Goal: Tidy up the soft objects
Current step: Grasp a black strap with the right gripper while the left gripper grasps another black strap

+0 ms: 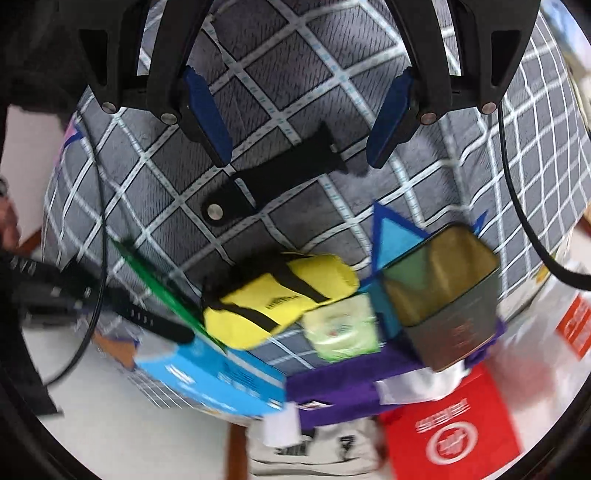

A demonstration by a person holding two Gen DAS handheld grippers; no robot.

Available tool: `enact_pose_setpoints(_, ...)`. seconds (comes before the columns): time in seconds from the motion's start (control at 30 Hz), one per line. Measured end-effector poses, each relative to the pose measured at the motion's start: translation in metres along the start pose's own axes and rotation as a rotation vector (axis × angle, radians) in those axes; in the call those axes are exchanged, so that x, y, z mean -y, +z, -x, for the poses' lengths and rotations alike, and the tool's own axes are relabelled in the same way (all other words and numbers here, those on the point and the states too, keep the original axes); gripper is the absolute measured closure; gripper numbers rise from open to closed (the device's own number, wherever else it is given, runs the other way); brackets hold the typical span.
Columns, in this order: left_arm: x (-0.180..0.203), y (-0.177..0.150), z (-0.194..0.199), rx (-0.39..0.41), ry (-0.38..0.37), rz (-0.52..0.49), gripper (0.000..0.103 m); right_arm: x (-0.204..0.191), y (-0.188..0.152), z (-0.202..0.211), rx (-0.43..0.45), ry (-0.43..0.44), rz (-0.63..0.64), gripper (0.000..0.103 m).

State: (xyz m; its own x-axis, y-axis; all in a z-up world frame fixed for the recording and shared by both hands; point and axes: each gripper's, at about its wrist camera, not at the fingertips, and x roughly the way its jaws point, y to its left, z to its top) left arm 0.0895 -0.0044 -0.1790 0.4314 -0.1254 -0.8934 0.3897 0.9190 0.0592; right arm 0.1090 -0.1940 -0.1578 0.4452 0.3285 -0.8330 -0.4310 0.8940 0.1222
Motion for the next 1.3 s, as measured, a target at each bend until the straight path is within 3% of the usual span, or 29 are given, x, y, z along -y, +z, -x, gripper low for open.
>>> enact_pose_setpoints(0.17,0.007,0.011,-0.007,0.028,0.034,-0.090,0.022,0.001,-0.004,0.005,0.001,0.002,-0.015,0.099)
enact_pose_setpoints(0.27,0.009,0.014,-0.010,0.042,0.025,-0.096,0.025,0.002,-0.004,0.005,-0.001,0.001,-0.023,0.099)
enact_pose_setpoints(0.33,0.007,0.015,-0.010,0.034,-0.012,-0.064,0.036,0.003,-0.004,0.005,0.000,0.001,-0.029,0.099)
enact_pose_setpoints(0.4,0.003,0.015,-0.007,0.047,-0.013,-0.010,0.059,0.003,-0.005,0.005,0.000,0.005,-0.036,0.099)
enact_pose_setpoints(0.5,-0.008,0.013,-0.005,0.049,-0.007,0.069,0.072,0.003,-0.006,0.004,-0.003,0.009,-0.034,0.099)
enact_pose_setpoints(0.77,-0.006,-0.003,0.001,0.029,-0.004,0.033,0.072,0.002,-0.008,0.004,-0.003,0.022,-0.031,0.099)
enact_pose_setpoints(0.87,-0.013,-0.009,0.004,0.005,-0.001,0.034,0.052,0.003,-0.009,0.005,-0.003,0.023,-0.032,0.099)
enact_pose_setpoints(0.97,-0.015,-0.016,0.005,0.008,0.008,-0.011,0.049,0.004,-0.011,0.008,0.003,0.022,-0.035,0.099)
enact_pose_setpoints(1.03,-0.015,-0.017,0.005,0.007,-0.005,-0.019,0.050,0.006,-0.011,0.008,0.004,0.020,-0.041,0.099)
enact_pose_setpoints(1.07,-0.014,-0.016,0.005,0.008,-0.017,-0.024,0.059,0.006,-0.011,0.008,0.004,0.018,-0.043,0.099)
enact_pose_setpoints(1.1,-0.012,-0.015,0.006,0.010,-0.028,-0.031,0.077,0.007,-0.011,0.007,0.004,0.018,-0.045,0.099)
enact_pose_setpoints(1.3,-0.010,-0.011,0.006,0.002,-0.054,-0.016,0.082,0.004,-0.010,0.006,0.008,0.027,-0.040,0.099)
